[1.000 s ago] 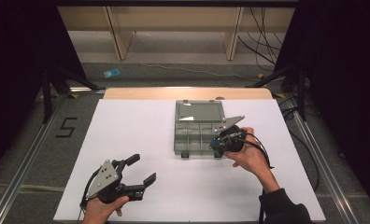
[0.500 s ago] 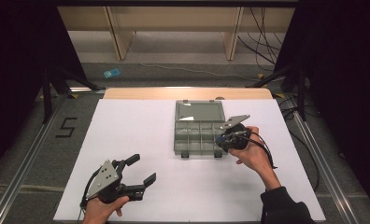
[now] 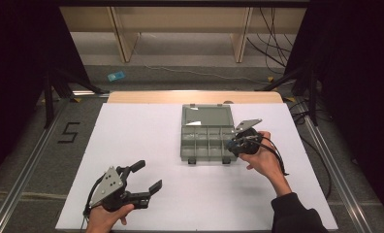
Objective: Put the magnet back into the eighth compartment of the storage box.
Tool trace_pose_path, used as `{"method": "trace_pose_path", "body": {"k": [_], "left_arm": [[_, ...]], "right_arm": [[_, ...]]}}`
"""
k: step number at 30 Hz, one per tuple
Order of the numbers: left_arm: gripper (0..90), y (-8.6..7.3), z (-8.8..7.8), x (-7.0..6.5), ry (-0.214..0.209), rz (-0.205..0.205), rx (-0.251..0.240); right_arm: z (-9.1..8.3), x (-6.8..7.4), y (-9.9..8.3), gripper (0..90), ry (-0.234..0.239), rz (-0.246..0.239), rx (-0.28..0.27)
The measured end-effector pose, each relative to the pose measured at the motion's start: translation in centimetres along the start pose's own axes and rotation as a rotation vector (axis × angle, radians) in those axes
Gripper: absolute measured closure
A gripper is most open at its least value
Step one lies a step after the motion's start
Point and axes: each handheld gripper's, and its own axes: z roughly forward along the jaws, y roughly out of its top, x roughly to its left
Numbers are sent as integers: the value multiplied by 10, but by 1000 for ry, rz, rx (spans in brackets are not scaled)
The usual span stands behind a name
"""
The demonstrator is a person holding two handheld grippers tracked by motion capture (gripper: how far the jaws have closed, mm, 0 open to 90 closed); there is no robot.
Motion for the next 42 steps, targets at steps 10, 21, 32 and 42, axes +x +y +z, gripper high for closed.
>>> {"method": "trace_pose_path", "body": {"k": [10, 21, 32, 42], "left_arm": [[161, -1, 1, 0, -10, -1, -12], [161, -1, 1, 0, -10, 0, -11], [161, -1, 1, 0, -8, -1, -10], [161, 0, 0, 0, 2, -6, -1]], "right_arm": [[8, -1, -2, 627, -8, -7, 8], [15, -5, -2, 625, 2, -24, 25], [20, -3, -3, 503, -20, 14, 32], [4, 0, 0, 328, -10, 54, -19]]}}
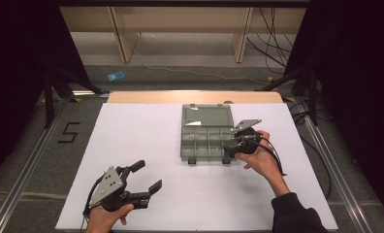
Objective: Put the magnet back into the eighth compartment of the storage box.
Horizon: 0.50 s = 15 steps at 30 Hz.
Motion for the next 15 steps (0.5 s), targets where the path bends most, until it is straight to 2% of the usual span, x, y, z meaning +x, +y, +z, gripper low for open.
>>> {"method": "trace_pose_path", "body": {"k": [1, 5, 7, 10, 11, 12, 14, 15], "left_arm": [[161, 0, 0, 0, 1, 0, 0], [161, 0, 0, 0, 1, 0, -1], [161, 0, 0, 0, 1, 1, 1], [161, 0, 0, 0, 1, 1, 0], [161, 0, 0, 0, 1, 1, 1], [161, 0, 0, 0, 1, 1, 0], [161, 0, 0, 0, 1, 0, -1], [161, 0, 0, 0, 1, 2, 0]], "right_arm": [[0, 2, 0, 324, -9, 11, -32], [-8, 6, 2, 302, 21, 18, -44], [-9, 9, 2, 297, 35, 5, -43], [-9, 11, 1, 297, 24, 2, -63], [-11, 11, 1, 297, 38, -7, -47], [-10, 12, 1, 297, 31, 4, -70], [-12, 14, 0, 297, 33, 4, -83], [-15, 14, 1, 296, 46, 0, -65]]}}
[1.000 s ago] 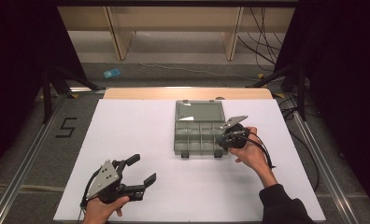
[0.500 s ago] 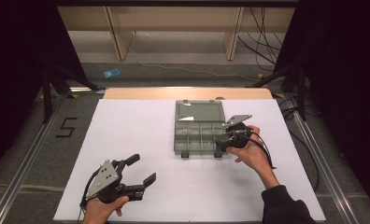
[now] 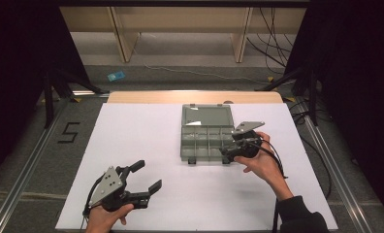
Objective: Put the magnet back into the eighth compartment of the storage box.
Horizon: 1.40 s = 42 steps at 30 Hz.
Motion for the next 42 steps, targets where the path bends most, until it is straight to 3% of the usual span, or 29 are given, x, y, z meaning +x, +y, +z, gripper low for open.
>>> {"method": "trace_pose_path", "body": {"k": [1, 2, 3, 11, 17, 30, 42], "left_arm": [[161, 0, 0, 0, -1, 1, 0], [161, 0, 0, 0, -1, 1, 1], [161, 0, 0, 0, -1, 0, 1], [161, 0, 0, 0, 0, -3, 0], [161, 0, 0, -1, -1, -2, 0], [161, 0, 0, 0, 1, 1, 0], [161, 0, 0, 0, -1, 5, -1]], "right_arm": [[-1, 1, 0, 297, 9, -6, -1], [2, 1, -1, 297, -8, -18, -39], [-1, 2, -1, 297, 11, -11, -18], [-9, 8, 0, 296, 33, 22, -79], [-11, 14, 2, 290, 52, 3, -124], [-20, 28, 0, 269, 80, 33, -221], [-29, 41, -5, 258, 92, 29, -295]]}}
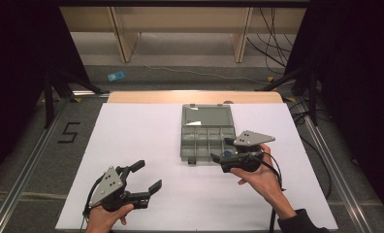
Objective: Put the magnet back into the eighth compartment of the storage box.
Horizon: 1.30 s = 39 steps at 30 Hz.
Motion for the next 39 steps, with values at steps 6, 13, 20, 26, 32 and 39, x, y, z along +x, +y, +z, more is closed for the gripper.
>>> {"method": "trace_pose_path", "body": {"k": [6, 13, 20, 26, 32, 39], "left_arm": [[161, 0, 0, 0, 0, 0, 0], [161, 0, 0, 0, -1, 2, 1], [161, 0, 0, 0, -1, 2, 1], [161, 0, 0, 0, -1, 3, 2], [161, 0, 0, 0, -2, 3, 3], [161, 0, 1, 0, -2, 3, 4]], "right_arm": [[-4, 6, -3, 258, 47, 39, -38], [-9, 13, -6, 258, 67, 37, -60], [-13, 18, -12, 258, 87, 46, -92], [-16, 20, -18, 257, 80, 35, -114], [-21, 20, -21, 245, 77, 55, -139], [-26, 20, -27, 231, 66, 58, -129]]}}
